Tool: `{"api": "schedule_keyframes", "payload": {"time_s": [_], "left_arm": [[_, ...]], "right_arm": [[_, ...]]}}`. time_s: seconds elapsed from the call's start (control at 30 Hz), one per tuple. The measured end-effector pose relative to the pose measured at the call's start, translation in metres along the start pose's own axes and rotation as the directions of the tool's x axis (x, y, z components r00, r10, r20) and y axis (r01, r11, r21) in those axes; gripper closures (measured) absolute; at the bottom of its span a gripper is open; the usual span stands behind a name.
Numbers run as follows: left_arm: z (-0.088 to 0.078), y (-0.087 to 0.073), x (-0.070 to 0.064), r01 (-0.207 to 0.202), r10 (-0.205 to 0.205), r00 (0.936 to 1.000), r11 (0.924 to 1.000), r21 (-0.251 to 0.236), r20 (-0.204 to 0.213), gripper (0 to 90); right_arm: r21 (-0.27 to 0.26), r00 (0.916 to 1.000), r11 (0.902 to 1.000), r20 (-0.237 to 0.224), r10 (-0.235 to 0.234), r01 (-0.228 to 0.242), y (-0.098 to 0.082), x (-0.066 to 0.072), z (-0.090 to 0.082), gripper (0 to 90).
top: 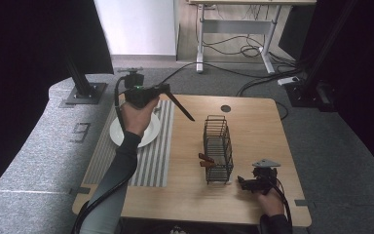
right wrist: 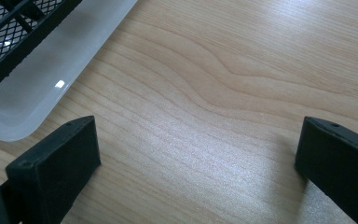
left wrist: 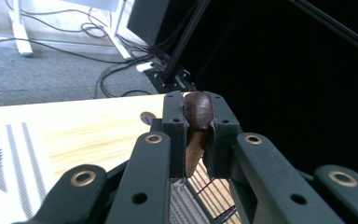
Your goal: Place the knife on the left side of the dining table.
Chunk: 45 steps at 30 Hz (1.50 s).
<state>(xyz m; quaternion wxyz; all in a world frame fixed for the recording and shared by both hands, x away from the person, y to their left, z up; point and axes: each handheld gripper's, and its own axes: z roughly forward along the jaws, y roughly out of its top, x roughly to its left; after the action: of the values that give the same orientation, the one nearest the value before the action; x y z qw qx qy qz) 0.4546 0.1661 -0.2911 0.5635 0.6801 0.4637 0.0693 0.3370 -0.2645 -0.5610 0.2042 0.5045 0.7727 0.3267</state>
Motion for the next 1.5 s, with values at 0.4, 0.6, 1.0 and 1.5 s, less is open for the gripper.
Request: {"api": "schedule_keyframes", "payload": {"time_s": [0.4,0.6,1.0,1.5], "left_arm": [[-0.038,-0.027,0.035,0.033,-0.033,0.9974,0.9994,-0.002,-0.064,80.2],[-0.051,-0.047,0.049,0.048,-0.046,0.9934,0.9988,0.010,-0.105,80.2],[-0.074,-0.085,0.070,0.099,-0.089,0.9795,0.9941,0.044,-0.181,80.2],[-0.077,-0.132,0.099,0.193,-0.174,0.9610,0.9787,0.070,-0.215,80.2]], "right_arm": [[-0.001,1.0000,1.0000,0.000,0.001,-0.001,0.000,0.000,0.000,0.0],[-0.002,1.0000,1.0000,0.001,0.000,0.000,0.000,0.001,0.000,0.0],[-0.002,1.0000,1.0000,0.001,0.000,0.000,0.000,0.001,0.000,0.0],[-0.002,1.0000,1.0000,0.001,-0.001,0.001,0.000,0.001,0.000,0.0]]}}
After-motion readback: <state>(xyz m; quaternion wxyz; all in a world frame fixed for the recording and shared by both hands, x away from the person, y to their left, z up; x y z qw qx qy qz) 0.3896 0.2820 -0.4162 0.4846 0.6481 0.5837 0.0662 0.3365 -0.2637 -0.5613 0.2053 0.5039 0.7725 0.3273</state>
